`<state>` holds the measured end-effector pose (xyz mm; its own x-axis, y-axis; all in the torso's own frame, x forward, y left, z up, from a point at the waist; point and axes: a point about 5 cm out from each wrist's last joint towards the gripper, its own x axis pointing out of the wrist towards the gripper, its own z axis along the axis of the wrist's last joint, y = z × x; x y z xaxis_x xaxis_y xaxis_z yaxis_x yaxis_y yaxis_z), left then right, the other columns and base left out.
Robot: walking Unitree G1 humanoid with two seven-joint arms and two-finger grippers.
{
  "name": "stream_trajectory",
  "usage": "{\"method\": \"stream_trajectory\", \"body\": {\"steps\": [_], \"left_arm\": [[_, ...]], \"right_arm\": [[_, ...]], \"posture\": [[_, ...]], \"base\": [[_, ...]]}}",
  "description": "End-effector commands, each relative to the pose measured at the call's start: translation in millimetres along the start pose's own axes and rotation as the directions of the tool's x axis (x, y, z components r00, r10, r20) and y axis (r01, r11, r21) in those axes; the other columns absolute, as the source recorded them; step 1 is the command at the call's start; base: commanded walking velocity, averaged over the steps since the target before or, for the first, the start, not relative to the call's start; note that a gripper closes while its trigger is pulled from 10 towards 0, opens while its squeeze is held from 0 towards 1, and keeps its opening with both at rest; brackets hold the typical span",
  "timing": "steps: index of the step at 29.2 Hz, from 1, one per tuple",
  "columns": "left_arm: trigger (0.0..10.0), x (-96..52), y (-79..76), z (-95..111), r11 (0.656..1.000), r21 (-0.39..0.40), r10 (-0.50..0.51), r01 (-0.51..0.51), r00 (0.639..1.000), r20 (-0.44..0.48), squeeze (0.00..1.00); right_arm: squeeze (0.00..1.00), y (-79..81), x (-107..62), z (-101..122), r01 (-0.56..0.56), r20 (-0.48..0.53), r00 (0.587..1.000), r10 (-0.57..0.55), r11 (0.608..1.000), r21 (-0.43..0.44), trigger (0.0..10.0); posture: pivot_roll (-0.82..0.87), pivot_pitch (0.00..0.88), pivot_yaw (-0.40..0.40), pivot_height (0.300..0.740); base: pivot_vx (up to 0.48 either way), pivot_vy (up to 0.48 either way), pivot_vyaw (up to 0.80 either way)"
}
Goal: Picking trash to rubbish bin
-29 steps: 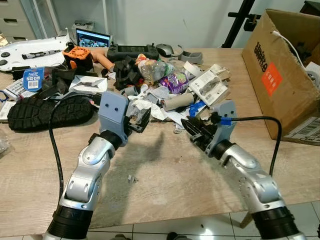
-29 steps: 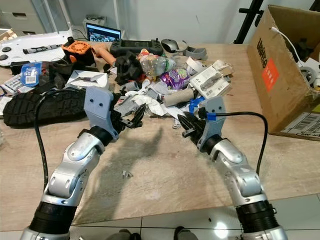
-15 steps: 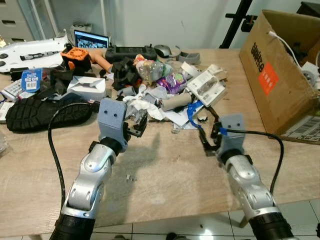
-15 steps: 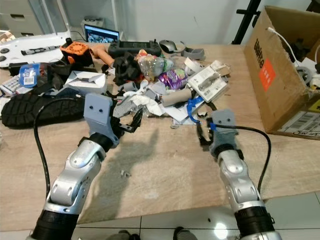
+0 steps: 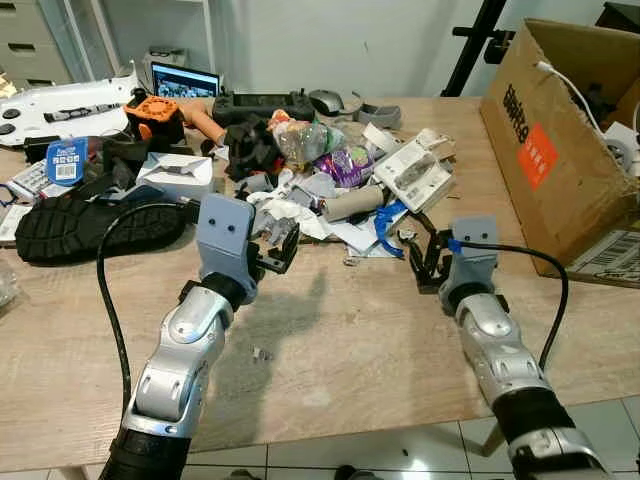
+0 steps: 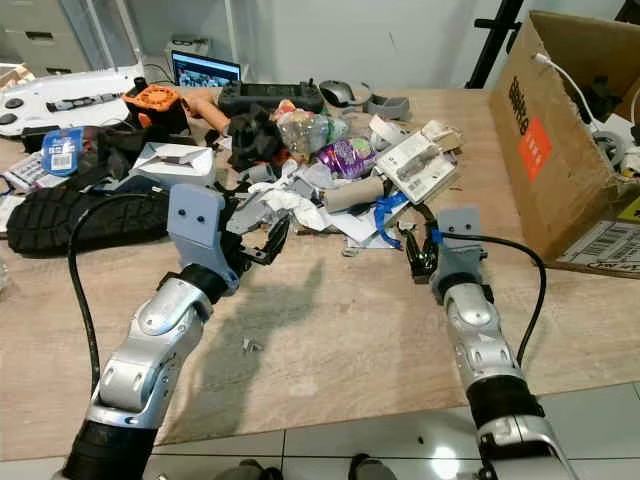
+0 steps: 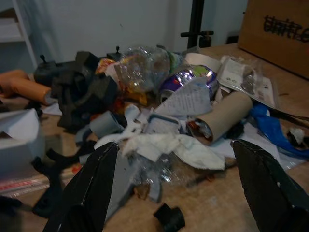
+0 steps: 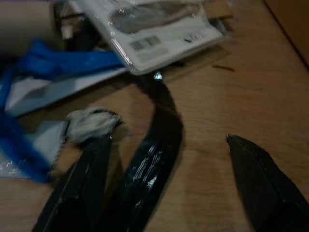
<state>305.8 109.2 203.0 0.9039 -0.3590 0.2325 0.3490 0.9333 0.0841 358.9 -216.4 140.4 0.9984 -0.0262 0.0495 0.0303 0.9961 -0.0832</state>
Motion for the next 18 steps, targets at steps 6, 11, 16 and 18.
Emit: {"method": "stream_trajectory", "body": {"steps": [6,11,16,18], "left_arm": [[10.0,0.3,9.1,-1.9,0.999,0.029,0.035,-0.034,0.999,-0.019,0.00],[10.0,-1.3,10.3,-1.6,0.999,0.036,0.034,-0.033,0.999,-0.025,0.00],[10.0,-2.3,9.3,13.5,0.999,-0.038,0.040,-0.037,0.996,0.078,0.00],[10.0,-2.6,7.3,16.6,0.998,-0.065,0.027,-0.020,0.995,0.100,0.00]], "right_arm": [[0.00,-0.2,5.4,-7.5,-0.044,-0.037,0.998,0.044,0.999,0.005,10.0],[0.00,3.5,8.6,-9.8,-0.075,-0.068,0.995,0.076,0.997,0.019,10.0],[0.00,15.1,11.9,0.2,-0.137,-0.002,0.991,0.137,0.990,0.028,10.0],[0.00,15.4,11.9,3.6,-0.130,0.015,0.991,0.129,0.991,0.026,10.0]], "posture": [[0.09,0.244,0.008,0.740],[0.09,0.224,0.011,0.740],[0.09,0.227,0.005,0.740],[0.10,0.224,0.002,0.740]], "base": [[0.000,0.000,0.00],[0.000,0.000,0.00],[0.000,0.000,0.00],[0.000,0.000,0.00]]}}
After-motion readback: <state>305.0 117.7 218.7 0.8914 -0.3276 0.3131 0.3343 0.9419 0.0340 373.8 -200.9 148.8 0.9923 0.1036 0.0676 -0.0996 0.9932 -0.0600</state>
